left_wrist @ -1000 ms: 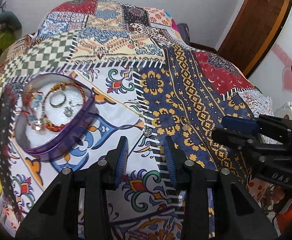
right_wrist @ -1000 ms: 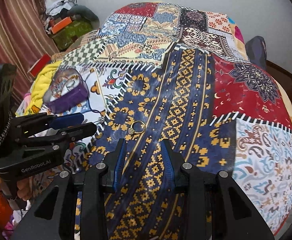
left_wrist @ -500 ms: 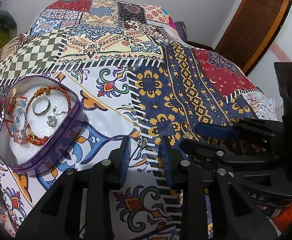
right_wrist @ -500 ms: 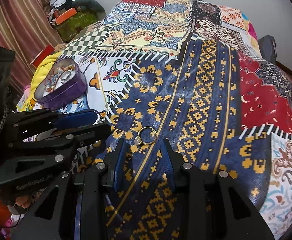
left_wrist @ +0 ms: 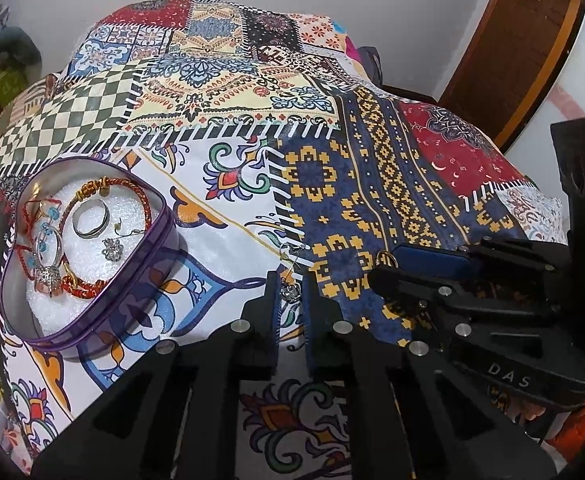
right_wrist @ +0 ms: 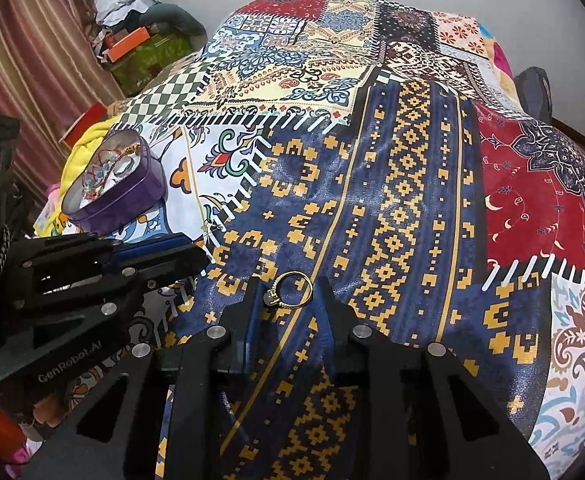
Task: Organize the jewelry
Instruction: 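Grasp the silver keychain with the left gripper while the right grasps the gold ring, then carry the keychain over the tin with the left gripper while the right carries the ring there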
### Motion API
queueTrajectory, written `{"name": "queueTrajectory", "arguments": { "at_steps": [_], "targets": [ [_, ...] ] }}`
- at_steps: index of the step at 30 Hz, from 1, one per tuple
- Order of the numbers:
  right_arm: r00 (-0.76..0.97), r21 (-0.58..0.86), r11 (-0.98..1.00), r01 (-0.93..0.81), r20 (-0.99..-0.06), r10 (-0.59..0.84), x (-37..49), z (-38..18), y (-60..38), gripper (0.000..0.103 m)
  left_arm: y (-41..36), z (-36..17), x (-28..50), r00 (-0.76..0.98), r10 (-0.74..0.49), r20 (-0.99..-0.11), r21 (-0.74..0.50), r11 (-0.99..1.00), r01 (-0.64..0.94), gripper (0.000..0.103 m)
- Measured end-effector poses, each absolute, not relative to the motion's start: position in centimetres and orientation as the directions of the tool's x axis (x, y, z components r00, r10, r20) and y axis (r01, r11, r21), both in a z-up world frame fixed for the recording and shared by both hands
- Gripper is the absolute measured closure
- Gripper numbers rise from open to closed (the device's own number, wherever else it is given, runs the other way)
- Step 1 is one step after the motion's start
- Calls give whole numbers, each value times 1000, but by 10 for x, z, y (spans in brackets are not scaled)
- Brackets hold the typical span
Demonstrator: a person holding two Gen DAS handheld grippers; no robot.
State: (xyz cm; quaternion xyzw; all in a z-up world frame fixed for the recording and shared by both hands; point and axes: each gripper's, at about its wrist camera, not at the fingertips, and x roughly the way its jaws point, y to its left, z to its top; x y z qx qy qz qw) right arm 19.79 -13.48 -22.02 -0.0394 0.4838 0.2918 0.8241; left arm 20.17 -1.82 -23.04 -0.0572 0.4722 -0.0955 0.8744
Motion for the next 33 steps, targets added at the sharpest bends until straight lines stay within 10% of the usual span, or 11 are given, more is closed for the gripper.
{"name": "queueTrajectory", "arguments": {
  "at_steps": [33],
  "targets": [
    [519,169,807,-565,-688,507,171,-124,-114,80,37,-103,136,793,-72,-605,-101,995,13,94]
  ]
}}
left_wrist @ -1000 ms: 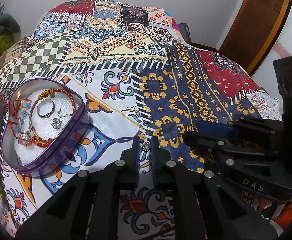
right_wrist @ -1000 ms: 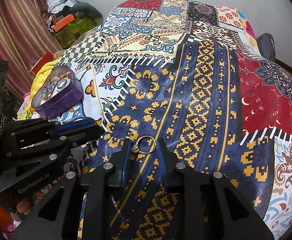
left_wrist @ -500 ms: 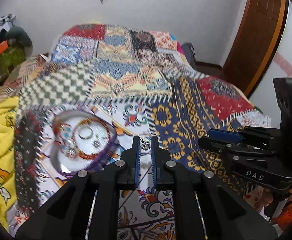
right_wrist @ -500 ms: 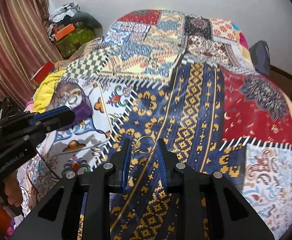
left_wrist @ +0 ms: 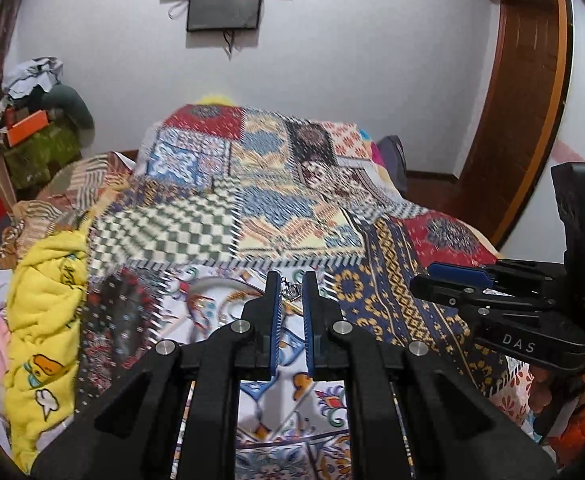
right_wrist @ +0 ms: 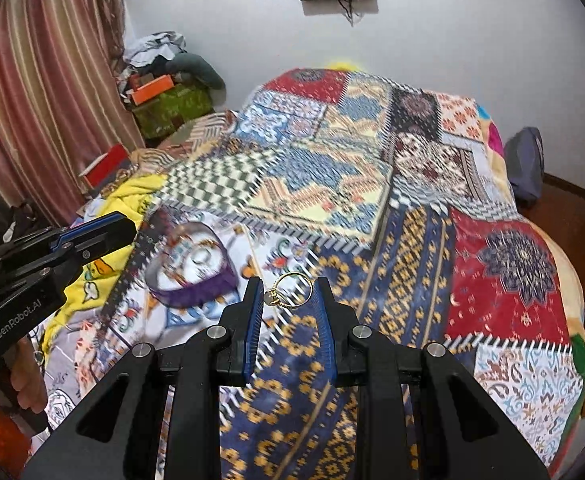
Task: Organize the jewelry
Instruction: 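Carry the keychain over the tin with the left gripper while the right carries the ring there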
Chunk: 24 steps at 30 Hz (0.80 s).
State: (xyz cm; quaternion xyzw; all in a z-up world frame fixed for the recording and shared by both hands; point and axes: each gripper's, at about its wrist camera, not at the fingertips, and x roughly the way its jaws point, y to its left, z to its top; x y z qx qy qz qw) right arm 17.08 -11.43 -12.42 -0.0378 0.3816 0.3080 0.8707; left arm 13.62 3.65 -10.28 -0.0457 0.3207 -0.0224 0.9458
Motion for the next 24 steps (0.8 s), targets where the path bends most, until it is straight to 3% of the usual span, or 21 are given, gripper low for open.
{"name": "queueTrajectory", "arguments": {
  "at_steps": [10,24],
  "targets": [
    [485,179,757,-628,-670,561,171,-120,-74,80,79,-93,131,820,1,-572,-102,992,-73,94],
    [372,189,681,-707,-720,586,183,-153,-20,80,105,-126,154,772,-11,-635,-150,983,-109,94]
  ]
}}
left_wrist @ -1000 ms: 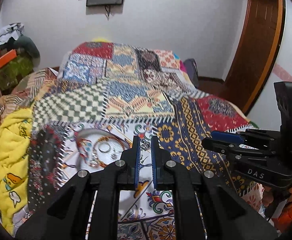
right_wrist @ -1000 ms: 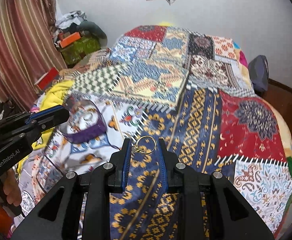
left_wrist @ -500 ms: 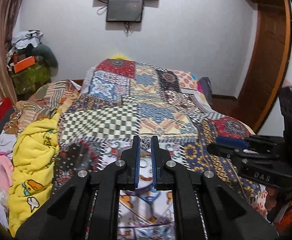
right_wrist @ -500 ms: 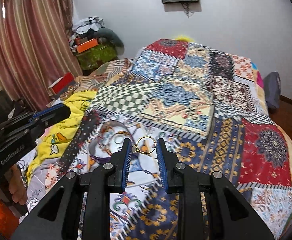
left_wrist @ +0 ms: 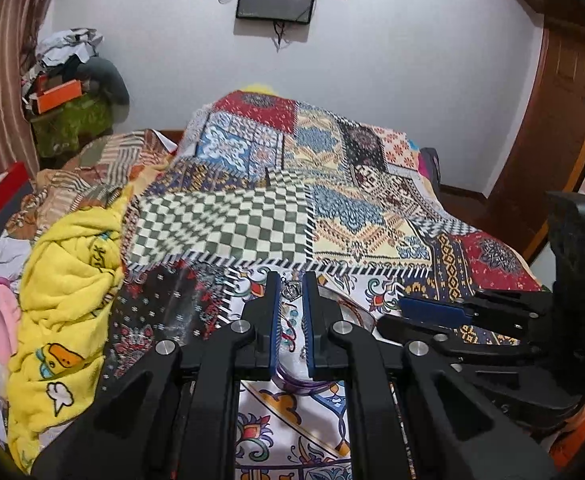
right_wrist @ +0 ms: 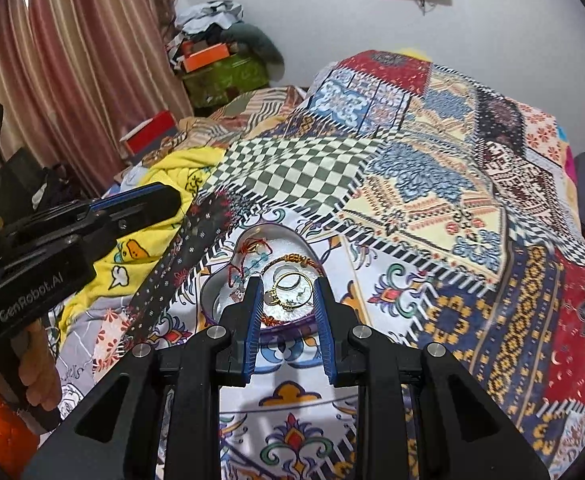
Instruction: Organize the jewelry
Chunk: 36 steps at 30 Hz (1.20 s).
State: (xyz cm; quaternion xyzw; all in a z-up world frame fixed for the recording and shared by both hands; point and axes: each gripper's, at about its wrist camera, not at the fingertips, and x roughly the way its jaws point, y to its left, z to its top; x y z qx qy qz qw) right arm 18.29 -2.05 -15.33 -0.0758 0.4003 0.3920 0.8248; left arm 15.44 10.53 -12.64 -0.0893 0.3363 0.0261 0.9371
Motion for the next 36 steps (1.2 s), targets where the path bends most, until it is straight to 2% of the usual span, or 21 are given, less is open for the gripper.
{"name": "queueTrajectory", "arguments": {
  "at_steps": [12,20,27,31,36],
  "targets": [
    [308,180,645,-743,-764,567,191,-175,-1,80,101,-160,188,715,-76,-696,-179,981,-70,95],
    [285,166,627,-761,-782,554,192,-184,5,80,104,-173,196,690,-60,-721,-156,985,-77,95],
    [287,154,628,-763,-790,542,194,-185,8,80,109,-169,194,693,-52,-719,-151,985,-82,94],
    [286,150,631,-762,-795,535,194,-182,8,72,113,-161,188,707,-40,-706,-158,982,-101,93],
    [337,129,654,-745,-773,537,188,-167,0,71,113,-144,178,730,-6,-684,-131,985,-114,92]
  ]
}}
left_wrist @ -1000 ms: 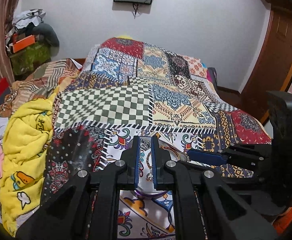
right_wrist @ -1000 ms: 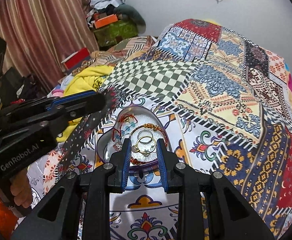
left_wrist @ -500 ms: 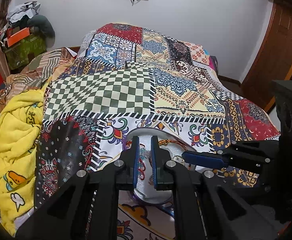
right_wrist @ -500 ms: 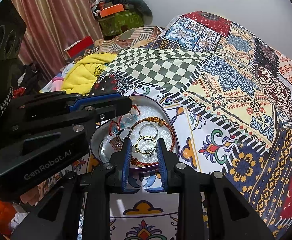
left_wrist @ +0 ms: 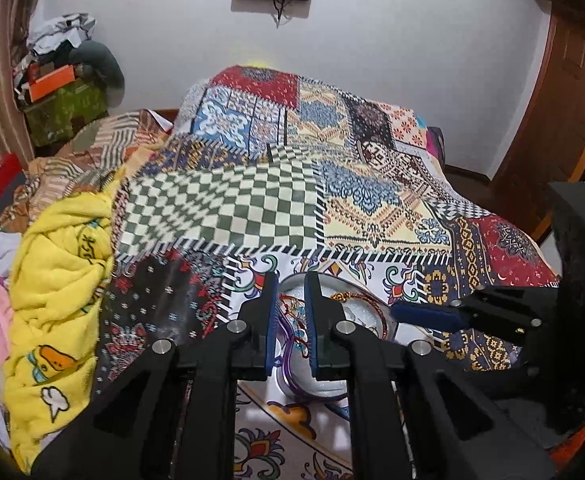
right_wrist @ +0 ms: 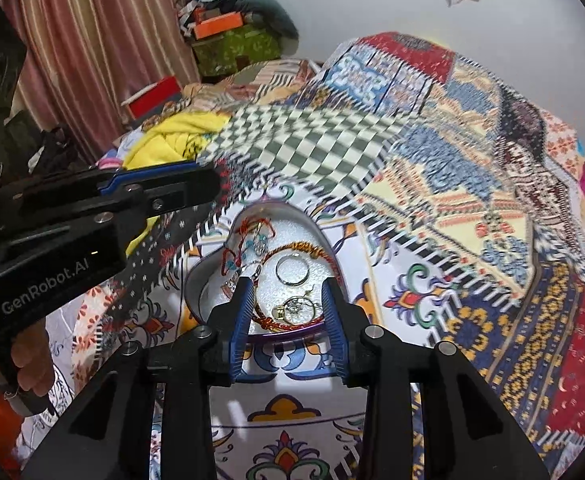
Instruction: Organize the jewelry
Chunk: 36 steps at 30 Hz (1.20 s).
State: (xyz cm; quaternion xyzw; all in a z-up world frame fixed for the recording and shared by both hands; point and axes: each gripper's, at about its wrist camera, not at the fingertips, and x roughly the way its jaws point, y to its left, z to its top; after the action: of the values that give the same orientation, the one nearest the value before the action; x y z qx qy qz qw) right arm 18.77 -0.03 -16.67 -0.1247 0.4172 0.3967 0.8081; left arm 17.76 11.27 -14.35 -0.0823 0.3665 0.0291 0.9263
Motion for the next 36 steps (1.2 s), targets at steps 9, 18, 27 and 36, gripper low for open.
{"name": "queueTrajectory", "arguments": {
  "at_steps": [9,18,27,36],
  "targets": [
    [506,123,722,-681,-634,585,161,-87,-46,71,99,-86,137,813,24,-582,-115,987,-111,92],
    [662,129,757,-641,-406,630,95,-4,-92,71,75,-15,62,914,88,-396,-57,991,-120,80],
    [765,120,793,-598,-211,609,30,34,-116,45,54,37,-24,975,123,-187,-27,991,-130,39],
    [865,59,870,-490,-91,493,-3,37,-119,0,51,42,-62,977,181,-114,-69,979,-189,3]
  ]
}}
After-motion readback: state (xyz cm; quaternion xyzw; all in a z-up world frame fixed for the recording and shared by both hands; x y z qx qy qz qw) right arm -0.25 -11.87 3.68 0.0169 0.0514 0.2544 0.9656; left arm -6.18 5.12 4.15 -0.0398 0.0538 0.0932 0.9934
